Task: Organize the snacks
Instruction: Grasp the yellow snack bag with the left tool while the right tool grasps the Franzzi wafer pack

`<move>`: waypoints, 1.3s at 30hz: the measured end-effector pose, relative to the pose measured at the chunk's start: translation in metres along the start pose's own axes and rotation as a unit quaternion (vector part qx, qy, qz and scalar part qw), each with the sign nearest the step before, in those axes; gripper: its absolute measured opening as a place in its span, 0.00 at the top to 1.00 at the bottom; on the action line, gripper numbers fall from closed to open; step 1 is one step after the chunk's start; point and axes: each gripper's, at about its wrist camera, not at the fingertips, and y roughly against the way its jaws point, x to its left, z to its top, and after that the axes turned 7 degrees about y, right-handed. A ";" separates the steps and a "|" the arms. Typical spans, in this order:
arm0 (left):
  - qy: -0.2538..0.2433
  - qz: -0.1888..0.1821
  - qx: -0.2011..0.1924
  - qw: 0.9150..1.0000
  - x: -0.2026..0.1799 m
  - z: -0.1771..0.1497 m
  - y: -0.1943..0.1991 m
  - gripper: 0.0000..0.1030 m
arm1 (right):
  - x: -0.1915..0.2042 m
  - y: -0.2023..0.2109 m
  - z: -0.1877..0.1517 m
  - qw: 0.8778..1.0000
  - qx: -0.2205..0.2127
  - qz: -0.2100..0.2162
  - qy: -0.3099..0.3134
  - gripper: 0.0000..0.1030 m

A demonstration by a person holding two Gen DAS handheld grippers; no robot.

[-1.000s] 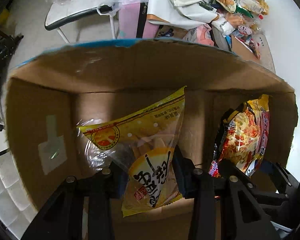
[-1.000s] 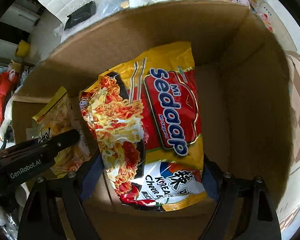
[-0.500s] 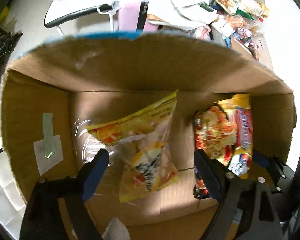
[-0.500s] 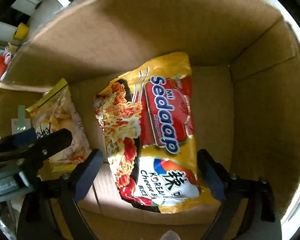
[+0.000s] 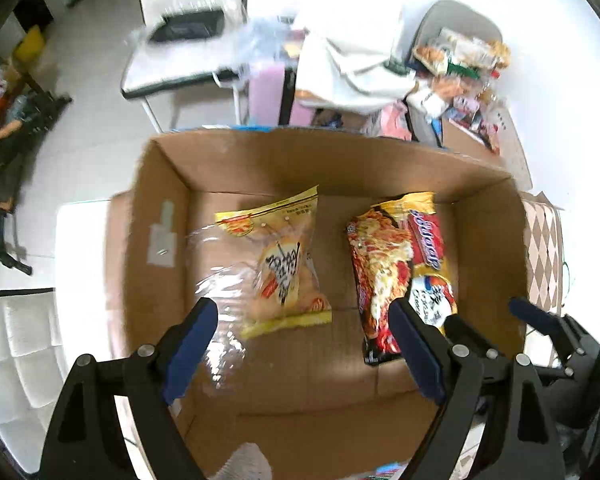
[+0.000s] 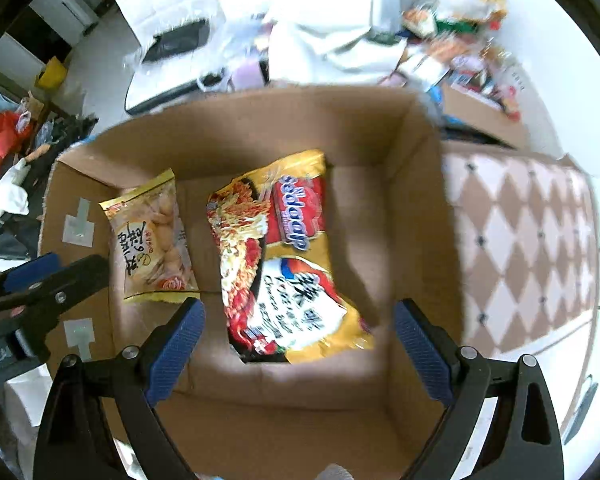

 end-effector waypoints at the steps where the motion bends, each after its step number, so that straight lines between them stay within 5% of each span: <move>1: -0.002 0.004 -0.011 1.000 -0.002 -0.005 0.007 0.16 | -0.006 0.013 -0.007 1.000 -0.008 -0.005 0.000 0.06; 6: -0.002 0.028 -0.062 0.998 -0.002 -0.038 0.041 0.16 | -0.028 0.054 -0.034 0.999 -0.046 -0.015 -0.002 0.06; 15: 0.010 0.035 -0.098 0.995 -0.001 -0.083 0.080 0.16 | -0.030 0.099 -0.076 0.997 -0.079 -0.007 0.003 0.06; 25: 0.025 0.033 -0.101 0.994 0.011 -0.144 0.108 0.16 | -0.031 0.115 -0.146 0.998 -0.052 0.037 -0.012 0.06; 28: 0.028 0.047 -0.081 0.995 0.024 -0.174 0.099 0.16 | -0.036 0.096 -0.176 0.998 -0.016 0.055 -0.025 0.06; 35: 0.072 0.081 0.033 0.994 0.073 -0.252 0.038 0.16 | -0.045 0.034 -0.248 0.992 0.081 0.083 -0.058 0.06; 39: 0.050 0.095 0.079 0.991 0.080 -0.292 0.008 0.16 | -0.062 0.021 -0.282 0.990 0.104 0.063 -0.068 0.06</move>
